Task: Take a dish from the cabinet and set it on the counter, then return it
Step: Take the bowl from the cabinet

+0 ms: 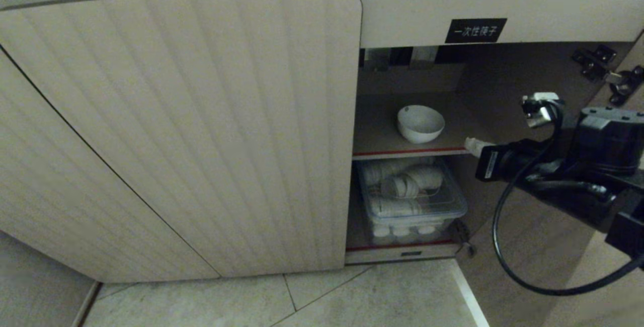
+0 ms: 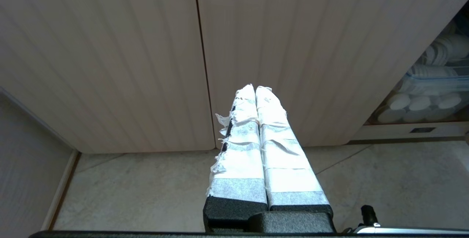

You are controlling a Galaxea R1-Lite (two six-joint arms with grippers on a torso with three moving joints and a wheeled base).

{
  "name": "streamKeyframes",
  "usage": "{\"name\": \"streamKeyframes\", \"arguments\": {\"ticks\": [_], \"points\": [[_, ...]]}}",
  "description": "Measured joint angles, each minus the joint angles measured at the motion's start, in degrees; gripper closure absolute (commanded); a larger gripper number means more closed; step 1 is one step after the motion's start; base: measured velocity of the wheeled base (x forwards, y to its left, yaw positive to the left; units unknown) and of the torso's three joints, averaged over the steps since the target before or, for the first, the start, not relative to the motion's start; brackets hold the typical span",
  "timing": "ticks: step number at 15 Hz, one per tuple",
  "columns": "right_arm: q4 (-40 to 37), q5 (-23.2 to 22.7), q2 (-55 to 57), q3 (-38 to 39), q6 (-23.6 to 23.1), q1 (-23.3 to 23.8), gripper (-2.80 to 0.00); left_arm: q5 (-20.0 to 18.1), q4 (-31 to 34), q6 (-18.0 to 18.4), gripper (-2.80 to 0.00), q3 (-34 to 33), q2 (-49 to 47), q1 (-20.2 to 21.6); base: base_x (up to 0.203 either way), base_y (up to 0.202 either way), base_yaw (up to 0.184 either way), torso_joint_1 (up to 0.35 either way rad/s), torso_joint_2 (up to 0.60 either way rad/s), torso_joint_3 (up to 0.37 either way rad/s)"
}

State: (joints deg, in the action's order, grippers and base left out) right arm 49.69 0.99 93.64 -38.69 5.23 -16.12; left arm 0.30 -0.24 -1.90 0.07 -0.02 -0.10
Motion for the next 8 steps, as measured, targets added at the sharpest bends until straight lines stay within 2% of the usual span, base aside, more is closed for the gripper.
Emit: {"name": "streamKeyframes", "arguments": {"ticks": [3,8], "points": [[4.96,2.29,1.73,-0.22,0.0,0.02,0.0,0.0,0.0,0.01,0.0,0.0,0.0,0.0,0.0,0.0,0.0,0.0,0.0,0.0],[7.31,4.99,4.14,-0.43,-0.05,0.07,0.0,0.02,0.02,0.0,0.0,0.0,0.0,0.02,0.0,0.0,0.0,0.0,0.0,0.0]]}}
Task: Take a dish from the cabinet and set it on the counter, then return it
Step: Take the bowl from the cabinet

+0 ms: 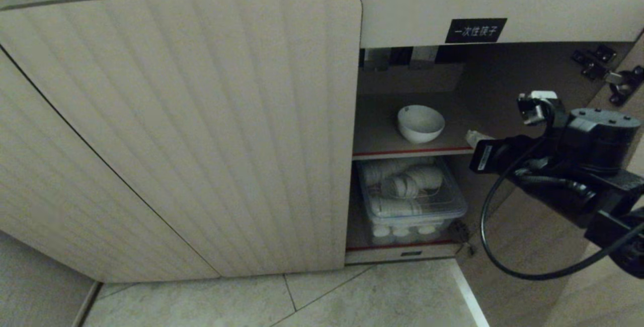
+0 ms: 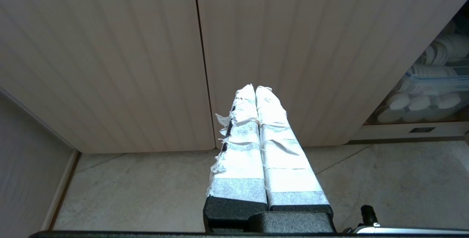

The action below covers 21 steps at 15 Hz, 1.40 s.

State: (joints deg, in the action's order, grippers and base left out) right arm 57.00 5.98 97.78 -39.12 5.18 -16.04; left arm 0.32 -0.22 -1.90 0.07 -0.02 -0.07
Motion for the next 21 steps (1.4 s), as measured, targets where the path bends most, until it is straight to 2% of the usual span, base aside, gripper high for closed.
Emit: {"name": "streamKeyframes", "arguments": {"ticks": [5,11,12,21], "points": [[2.87,3.5,3.87,-4.32,-0.06,0.0,0.0,0.01,0.0,0.0,0.0,0.0,0.0,-0.01,0.0,0.0,0.0,0.0,0.0,0.0],[3.75,3.99,7.18,-6.85,-0.55,0.15,0.0,0.03,0.0,0.0,0.0,0.0,0.0,-0.02,0.0,0.0,0.0,0.0,0.0,0.0],[3.72,4.05,7.61,-7.42,-0.71,0.17,-2.8,0.01,-0.02,0.0,0.0,0.0,0.0,-0.02,0.0,0.0,0.0,0.0,0.0,0.0],[3.99,5.73,10.04,-9.35,-0.78,0.17,-2.8,0.01,-0.02,0.0,0.0,-0.02,0.0,-0.02,0.0,0.0,0.0,0.0,0.0,0.0]]}}
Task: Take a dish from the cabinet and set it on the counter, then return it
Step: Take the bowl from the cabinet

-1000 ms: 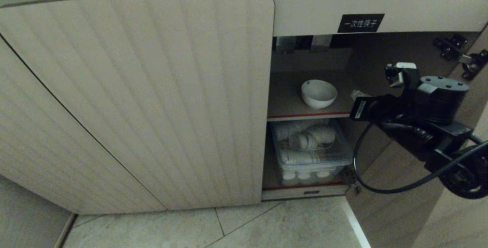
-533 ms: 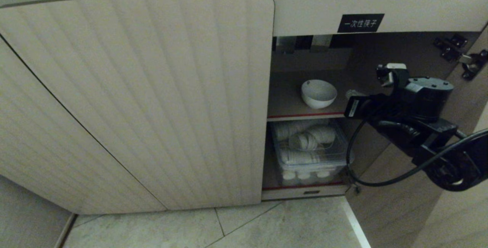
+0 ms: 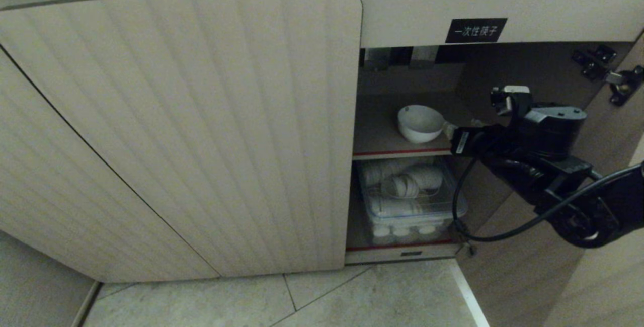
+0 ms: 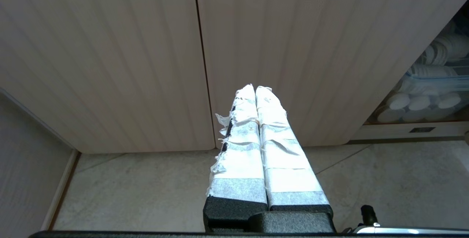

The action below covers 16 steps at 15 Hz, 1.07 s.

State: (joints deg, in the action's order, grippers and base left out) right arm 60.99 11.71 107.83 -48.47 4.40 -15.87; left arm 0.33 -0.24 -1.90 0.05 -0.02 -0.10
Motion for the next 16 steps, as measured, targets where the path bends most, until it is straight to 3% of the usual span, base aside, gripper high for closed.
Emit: {"name": "streamKeyframes", "arguments": {"ticks": [16], "points": [[1.39,1.48,2.46,-3.89,0.3,0.66,-2.8,0.0,0.0,0.0,0.0,0.02,0.0,0.0,0.0,0.0,0.0,0.0,0.0,0.0]]}}
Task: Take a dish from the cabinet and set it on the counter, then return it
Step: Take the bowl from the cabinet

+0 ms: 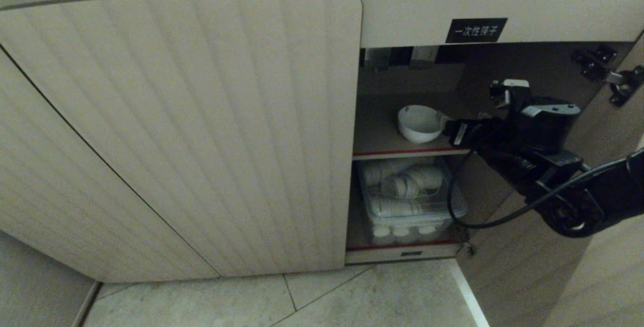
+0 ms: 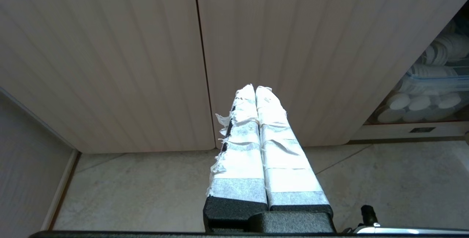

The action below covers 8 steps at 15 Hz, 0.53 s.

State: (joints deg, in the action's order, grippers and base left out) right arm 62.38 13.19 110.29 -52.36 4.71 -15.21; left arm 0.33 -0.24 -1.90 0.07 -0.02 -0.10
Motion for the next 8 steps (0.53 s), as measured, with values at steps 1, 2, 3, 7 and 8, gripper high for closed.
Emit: {"name": "streamKeyframes", "arguments": {"ticks": [1,2,3,7,8], "points": [[-0.14,0.03,0.44,-0.97,-0.02,0.12,-2.8,0.0,0.0,0.0,0.0,0.0,0.0,0.0,0.0,0.0,0.0,0.0,0.0,0.0],[-0.33,0.04,0.93,-1.94,-0.05,0.22,-2.8,0.0,0.0,0.0,0.0,0.0,0.0,0.0,0.0,0.0,0.0,0.0,0.0,0.0],[-0.45,0.01,1.49,-2.91,-0.07,0.26,-2.8,-0.02,0.02,0.0,0.0,0.0,0.0,0.0,0.0,0.0,0.0,0.0,0.0,0.0],[-0.58,0.0,3.54,-5.79,-0.05,0.28,-2.8,0.0,0.0,0.01,0.0,0.0,0.0,0.0,0.0,0.0,0.0,0.0,0.0,0.0],[-0.62,0.01,4.03,-6.45,-0.05,0.23,-2.8,0.0,0.0,0.02,0.0,0.0,0.0,0.0,0.0,0.0,0.0,0.0,0.0,0.0]]}}
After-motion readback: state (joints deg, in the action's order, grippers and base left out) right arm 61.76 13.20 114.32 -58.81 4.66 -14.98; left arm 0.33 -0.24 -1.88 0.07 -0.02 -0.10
